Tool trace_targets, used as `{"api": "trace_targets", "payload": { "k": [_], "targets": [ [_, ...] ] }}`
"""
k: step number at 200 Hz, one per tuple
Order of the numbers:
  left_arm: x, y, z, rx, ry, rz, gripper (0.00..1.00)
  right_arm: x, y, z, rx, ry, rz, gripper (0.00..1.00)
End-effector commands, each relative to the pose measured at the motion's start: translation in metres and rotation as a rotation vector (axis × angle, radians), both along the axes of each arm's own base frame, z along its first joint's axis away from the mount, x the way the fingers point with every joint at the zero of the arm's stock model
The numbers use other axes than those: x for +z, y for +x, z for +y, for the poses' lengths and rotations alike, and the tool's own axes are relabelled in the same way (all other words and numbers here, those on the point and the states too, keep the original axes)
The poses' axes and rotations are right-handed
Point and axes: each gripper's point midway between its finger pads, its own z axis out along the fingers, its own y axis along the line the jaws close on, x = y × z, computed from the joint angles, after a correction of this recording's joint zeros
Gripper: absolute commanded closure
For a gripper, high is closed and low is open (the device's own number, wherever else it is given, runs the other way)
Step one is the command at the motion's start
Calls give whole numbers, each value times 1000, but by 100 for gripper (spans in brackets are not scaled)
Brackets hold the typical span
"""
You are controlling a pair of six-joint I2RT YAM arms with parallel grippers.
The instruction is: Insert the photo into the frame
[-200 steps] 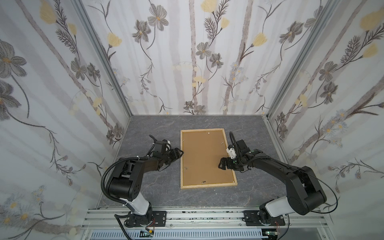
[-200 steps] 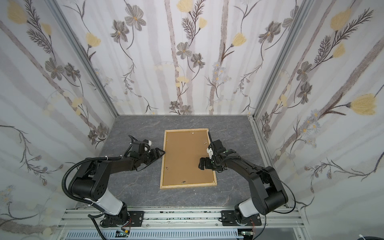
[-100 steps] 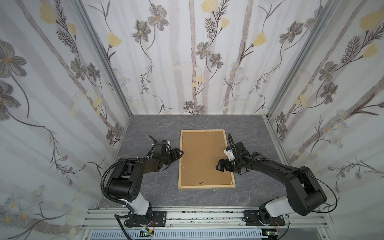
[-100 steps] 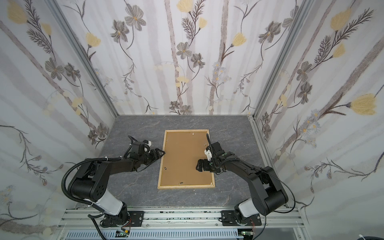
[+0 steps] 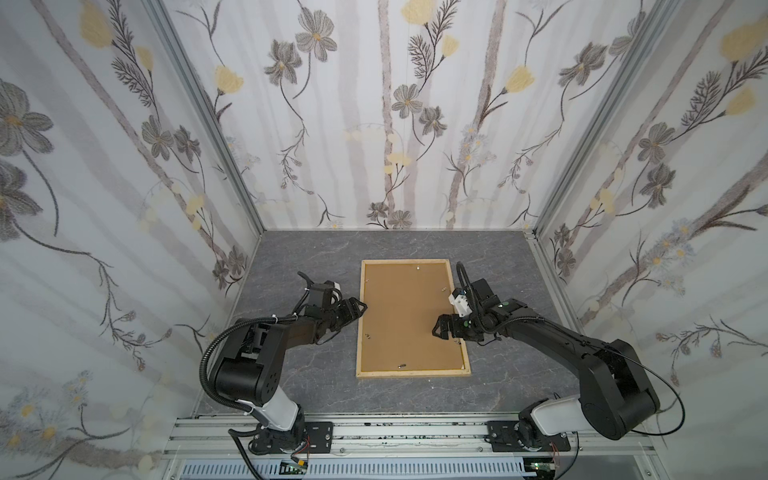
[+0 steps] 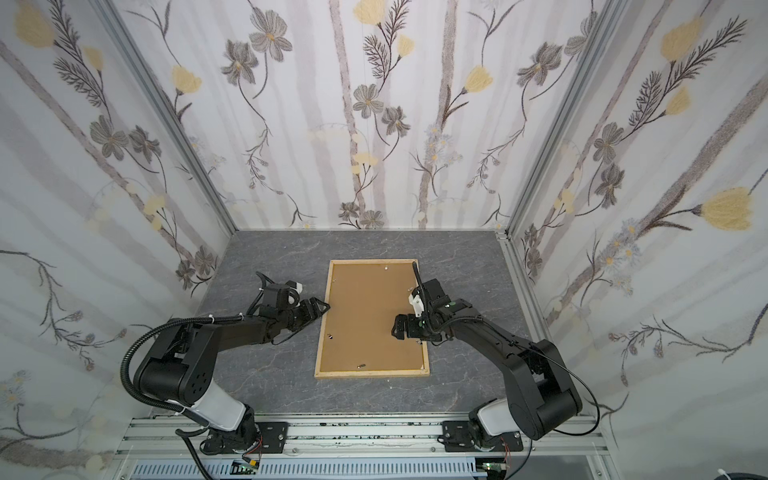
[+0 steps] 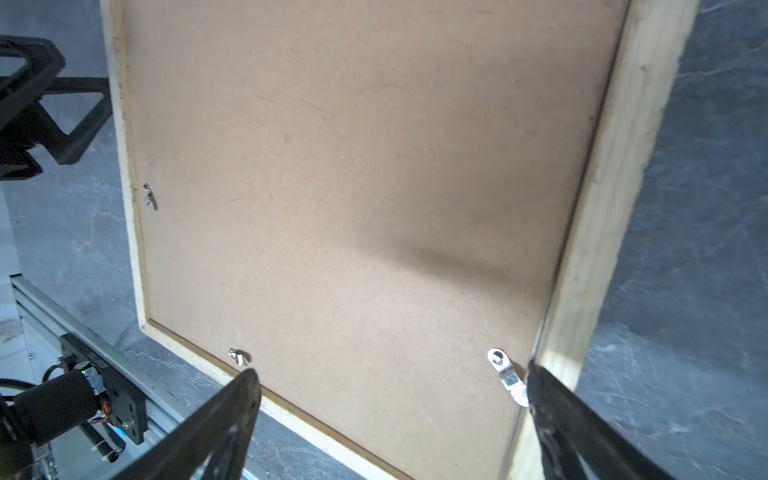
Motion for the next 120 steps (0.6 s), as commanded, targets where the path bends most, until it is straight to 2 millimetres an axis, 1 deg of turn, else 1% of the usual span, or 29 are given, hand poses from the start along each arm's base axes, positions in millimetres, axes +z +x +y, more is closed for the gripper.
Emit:
{"api": "trace_targets", "payload": {
  "k": [1, 24, 59, 120],
  "targets": [
    [-14, -11, 6, 16, 28, 70, 23, -1, -8, -13, 7, -68, 10, 2],
    [-15, -12, 6, 16, 27, 70, 22, -2, -14, -15, 12, -69, 19, 2],
    [-18, -15, 6, 16, 23, 78, 22, -7, -23, -7, 33, -32, 39, 2],
    [-20, -19, 7, 16, 22, 82, 22, -16, -19, -3, 35, -33, 48, 2]
  ]
}}
